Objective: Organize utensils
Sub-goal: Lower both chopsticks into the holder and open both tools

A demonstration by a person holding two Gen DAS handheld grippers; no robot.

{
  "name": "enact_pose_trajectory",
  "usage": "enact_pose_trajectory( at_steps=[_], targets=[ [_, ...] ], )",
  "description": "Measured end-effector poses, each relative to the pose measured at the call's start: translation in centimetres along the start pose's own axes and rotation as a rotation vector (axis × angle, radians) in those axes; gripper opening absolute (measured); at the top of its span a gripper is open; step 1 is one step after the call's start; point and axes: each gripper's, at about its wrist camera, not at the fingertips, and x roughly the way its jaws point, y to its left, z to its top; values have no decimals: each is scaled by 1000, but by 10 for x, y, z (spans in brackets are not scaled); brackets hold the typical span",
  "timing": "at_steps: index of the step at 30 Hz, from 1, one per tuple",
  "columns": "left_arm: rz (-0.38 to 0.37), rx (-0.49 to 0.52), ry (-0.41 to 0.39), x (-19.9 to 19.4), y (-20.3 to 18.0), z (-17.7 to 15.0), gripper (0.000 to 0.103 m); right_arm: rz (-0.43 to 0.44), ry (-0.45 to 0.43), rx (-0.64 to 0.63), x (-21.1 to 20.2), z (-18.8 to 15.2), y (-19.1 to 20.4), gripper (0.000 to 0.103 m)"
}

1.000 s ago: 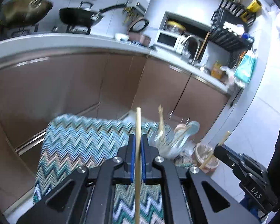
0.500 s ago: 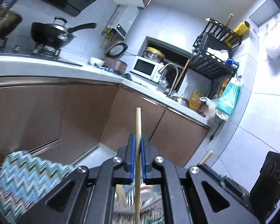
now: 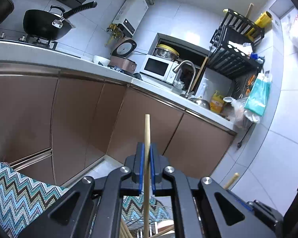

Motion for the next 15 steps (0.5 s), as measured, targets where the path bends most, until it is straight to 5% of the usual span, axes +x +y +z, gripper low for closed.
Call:
enact_pose_trajectory(
  at_steps=[15],
  targets=[
    [57, 27, -30, -15, 10, -26, 8, -17, 27, 21, -3, -9, -4, 14]
  ],
)
